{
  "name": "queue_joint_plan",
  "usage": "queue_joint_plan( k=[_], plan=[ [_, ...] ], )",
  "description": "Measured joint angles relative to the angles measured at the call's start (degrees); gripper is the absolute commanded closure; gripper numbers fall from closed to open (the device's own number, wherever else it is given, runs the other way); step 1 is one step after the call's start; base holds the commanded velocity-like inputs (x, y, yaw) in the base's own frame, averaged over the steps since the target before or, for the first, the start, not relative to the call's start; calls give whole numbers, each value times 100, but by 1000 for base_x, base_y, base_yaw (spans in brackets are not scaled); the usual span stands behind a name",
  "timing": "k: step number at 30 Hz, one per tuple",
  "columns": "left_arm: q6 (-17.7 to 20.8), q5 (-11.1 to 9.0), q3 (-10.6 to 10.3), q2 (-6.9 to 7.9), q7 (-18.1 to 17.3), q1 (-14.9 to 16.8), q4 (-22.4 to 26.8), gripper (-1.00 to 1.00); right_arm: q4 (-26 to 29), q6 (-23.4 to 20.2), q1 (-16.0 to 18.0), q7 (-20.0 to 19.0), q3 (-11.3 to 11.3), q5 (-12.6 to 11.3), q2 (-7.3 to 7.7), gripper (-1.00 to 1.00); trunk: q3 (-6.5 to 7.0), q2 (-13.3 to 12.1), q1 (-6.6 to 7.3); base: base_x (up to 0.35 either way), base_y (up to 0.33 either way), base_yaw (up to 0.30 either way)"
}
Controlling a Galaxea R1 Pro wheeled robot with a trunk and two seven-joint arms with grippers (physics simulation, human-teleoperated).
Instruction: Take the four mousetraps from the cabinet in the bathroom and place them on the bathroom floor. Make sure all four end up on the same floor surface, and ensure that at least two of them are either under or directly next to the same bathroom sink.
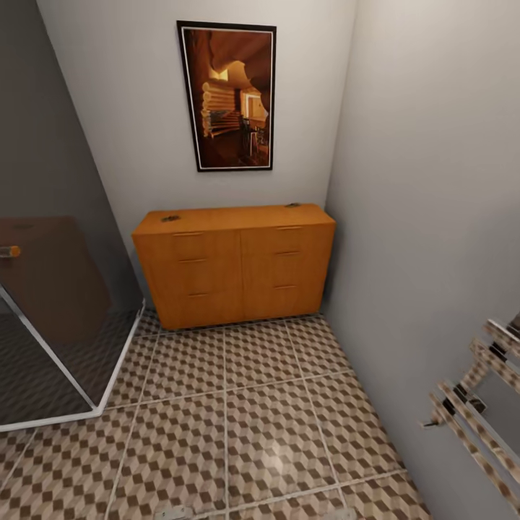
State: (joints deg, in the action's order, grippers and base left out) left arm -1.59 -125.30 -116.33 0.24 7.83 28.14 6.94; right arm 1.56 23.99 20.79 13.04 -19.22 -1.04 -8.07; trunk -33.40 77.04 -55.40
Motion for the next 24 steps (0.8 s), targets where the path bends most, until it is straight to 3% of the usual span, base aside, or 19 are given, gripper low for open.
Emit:
queue_joint_plan(
  k=[24],
  plan=[
    [0, 0, 0, 0, 0, 0, -8, -100, 0, 0, 0, -4, 0, 0, 3, -100, 0, 0, 0, 335, 0, 0]
  ],
)
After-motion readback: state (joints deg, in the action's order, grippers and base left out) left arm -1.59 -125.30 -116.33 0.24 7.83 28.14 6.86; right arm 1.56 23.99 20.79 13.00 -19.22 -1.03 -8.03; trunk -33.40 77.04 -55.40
